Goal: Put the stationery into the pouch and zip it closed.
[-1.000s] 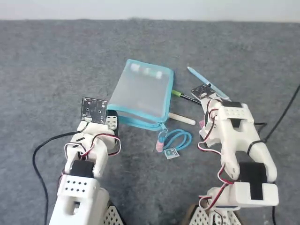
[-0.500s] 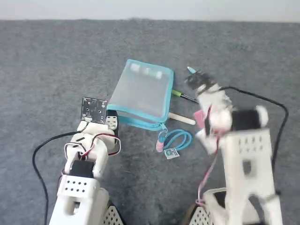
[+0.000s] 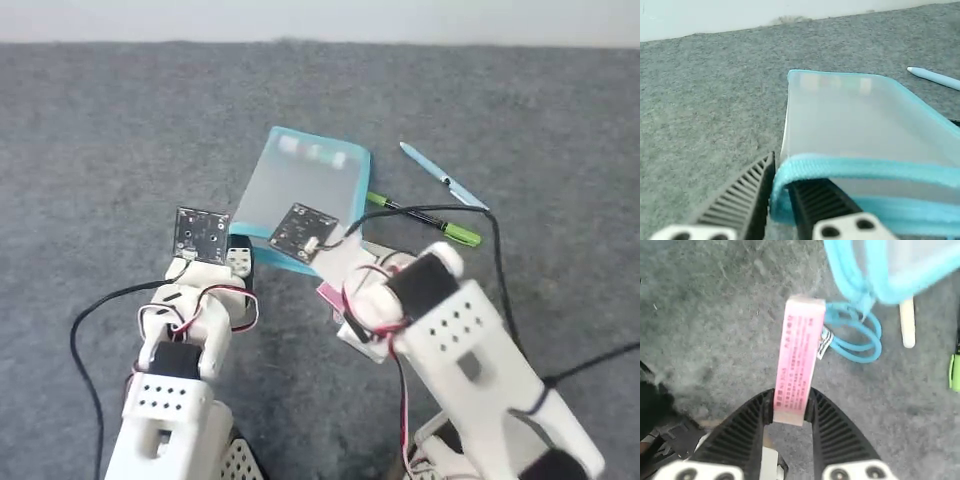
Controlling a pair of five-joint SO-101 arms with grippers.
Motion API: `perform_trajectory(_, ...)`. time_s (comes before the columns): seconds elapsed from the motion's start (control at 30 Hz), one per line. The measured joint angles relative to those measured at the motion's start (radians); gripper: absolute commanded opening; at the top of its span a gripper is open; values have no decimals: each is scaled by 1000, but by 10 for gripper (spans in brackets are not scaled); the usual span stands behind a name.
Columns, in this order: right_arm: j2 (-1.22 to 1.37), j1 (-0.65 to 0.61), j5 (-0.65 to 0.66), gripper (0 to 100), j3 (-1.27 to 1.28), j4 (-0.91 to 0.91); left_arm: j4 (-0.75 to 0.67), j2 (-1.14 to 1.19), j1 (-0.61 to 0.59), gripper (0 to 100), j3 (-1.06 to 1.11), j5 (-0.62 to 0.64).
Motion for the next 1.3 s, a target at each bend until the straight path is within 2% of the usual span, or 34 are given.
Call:
perform_trajectory(0.23,149,12,-25,6,-8,-44,0,0,129,12,0,0)
perform_trajectory(0.43,255,178,-52,6,-147,-28,0,0,227,12,0,0)
perform_trajectory(0.57,342,215,-52,6,-233,0,2,0,270,12,0,0)
perform_trajectory(1.17,684,229,-101,11,-666,81,6,0,282,12,0,-44)
perform_trajectory(1.3,732,229,-103,102,-695,81,11,0,282,12,-2,-44)
